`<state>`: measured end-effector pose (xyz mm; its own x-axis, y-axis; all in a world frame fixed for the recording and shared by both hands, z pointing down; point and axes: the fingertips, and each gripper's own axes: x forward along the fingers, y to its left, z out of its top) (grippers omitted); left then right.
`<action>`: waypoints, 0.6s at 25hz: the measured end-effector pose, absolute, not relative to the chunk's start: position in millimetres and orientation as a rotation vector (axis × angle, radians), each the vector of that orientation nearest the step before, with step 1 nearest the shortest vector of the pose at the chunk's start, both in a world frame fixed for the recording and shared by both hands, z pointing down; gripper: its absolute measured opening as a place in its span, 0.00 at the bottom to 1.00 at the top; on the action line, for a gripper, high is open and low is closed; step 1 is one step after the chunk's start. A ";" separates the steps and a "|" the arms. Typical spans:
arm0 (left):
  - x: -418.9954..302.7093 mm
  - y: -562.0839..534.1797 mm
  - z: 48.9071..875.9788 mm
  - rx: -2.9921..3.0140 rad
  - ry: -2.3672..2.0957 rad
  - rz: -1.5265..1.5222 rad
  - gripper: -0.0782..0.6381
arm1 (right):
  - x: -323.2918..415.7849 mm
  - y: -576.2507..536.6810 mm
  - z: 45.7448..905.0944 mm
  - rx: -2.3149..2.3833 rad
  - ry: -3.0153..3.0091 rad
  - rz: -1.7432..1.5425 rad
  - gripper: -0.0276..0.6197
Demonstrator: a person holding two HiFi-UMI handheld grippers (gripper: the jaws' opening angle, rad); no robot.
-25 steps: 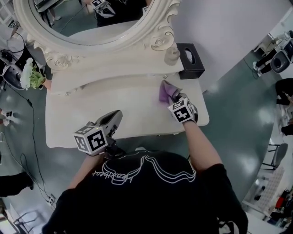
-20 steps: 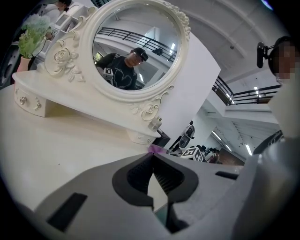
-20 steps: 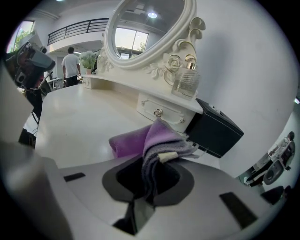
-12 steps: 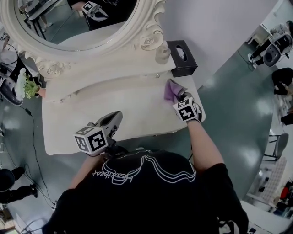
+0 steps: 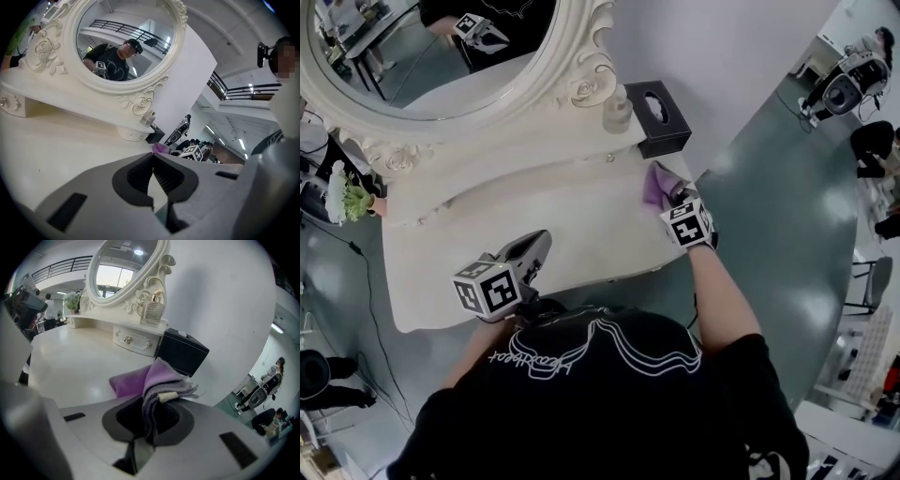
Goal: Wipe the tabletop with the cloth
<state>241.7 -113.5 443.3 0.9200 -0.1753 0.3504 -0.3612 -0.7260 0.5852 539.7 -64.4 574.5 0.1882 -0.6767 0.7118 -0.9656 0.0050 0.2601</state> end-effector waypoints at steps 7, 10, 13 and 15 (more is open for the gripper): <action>246.1 -115.5 444.7 2.391 -0.366 0.368 0.12 | 572.0 -48.3 573.5 1.818 -1.475 0.532 0.12; 242.2 -118.8 447.2 2.381 -0.374 0.363 0.12 | 584.6 -40.8 574.3 1.877 -1.434 0.557 0.12; 236.0 -123.8 449.0 2.370 -0.384 0.356 0.12 | 589.6 -38.2 574.4 1.901 -1.410 0.585 0.12; 230.2 -127.4 449.3 2.363 -0.393 0.350 0.12 | 592.5 -38.2 575.5 1.914 -1.392 0.603 0.12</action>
<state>230.2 -127.4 449.3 0.9173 -0.1819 0.3542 -0.3728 -0.7049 0.6034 592.5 -38.2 575.5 0.3188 -0.6297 0.7084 -0.9475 -0.1917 0.2559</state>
